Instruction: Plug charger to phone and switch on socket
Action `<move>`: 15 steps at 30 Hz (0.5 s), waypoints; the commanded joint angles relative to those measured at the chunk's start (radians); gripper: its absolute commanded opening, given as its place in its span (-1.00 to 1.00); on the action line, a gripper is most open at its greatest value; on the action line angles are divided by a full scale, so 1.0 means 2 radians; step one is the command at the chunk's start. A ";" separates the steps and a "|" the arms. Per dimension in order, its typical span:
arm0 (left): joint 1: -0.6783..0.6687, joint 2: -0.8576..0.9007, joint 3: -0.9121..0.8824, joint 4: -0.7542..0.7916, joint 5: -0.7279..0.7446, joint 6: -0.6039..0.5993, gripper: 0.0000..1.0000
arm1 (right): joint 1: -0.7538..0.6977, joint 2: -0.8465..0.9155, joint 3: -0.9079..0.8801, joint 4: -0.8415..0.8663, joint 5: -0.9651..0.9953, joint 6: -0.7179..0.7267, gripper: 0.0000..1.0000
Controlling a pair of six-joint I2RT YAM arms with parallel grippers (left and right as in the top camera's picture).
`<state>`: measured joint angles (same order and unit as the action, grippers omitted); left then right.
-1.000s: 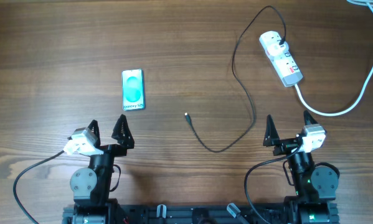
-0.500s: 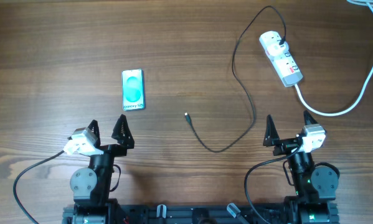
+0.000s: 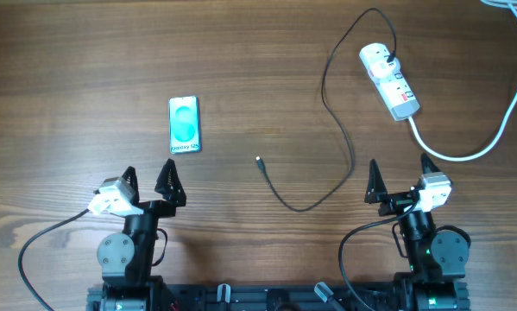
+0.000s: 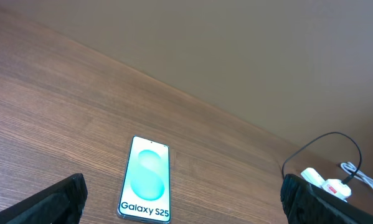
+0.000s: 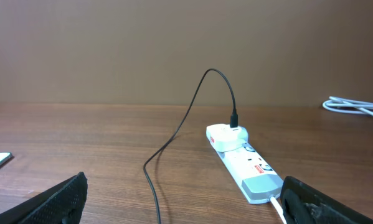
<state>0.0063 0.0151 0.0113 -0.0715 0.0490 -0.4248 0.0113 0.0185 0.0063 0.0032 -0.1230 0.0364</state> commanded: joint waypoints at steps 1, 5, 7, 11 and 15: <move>-0.003 0.001 -0.003 -0.002 -0.007 0.002 1.00 | -0.002 0.000 -0.001 0.002 0.000 -0.004 1.00; -0.003 0.001 -0.003 -0.002 -0.007 0.002 1.00 | -0.002 0.000 -0.001 0.002 0.000 -0.004 1.00; -0.003 0.001 -0.003 -0.002 -0.007 0.002 1.00 | -0.002 0.000 -0.001 0.002 0.000 -0.004 0.99; -0.003 0.001 -0.003 -0.002 -0.007 0.002 1.00 | -0.002 0.000 -0.001 0.002 0.000 -0.004 0.99; -0.003 0.001 -0.003 -0.002 -0.007 0.002 1.00 | -0.002 0.000 -0.001 0.002 0.000 -0.004 0.99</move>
<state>0.0063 0.0151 0.0113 -0.0715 0.0494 -0.4248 0.0113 0.0185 0.0063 0.0032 -0.1230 0.0364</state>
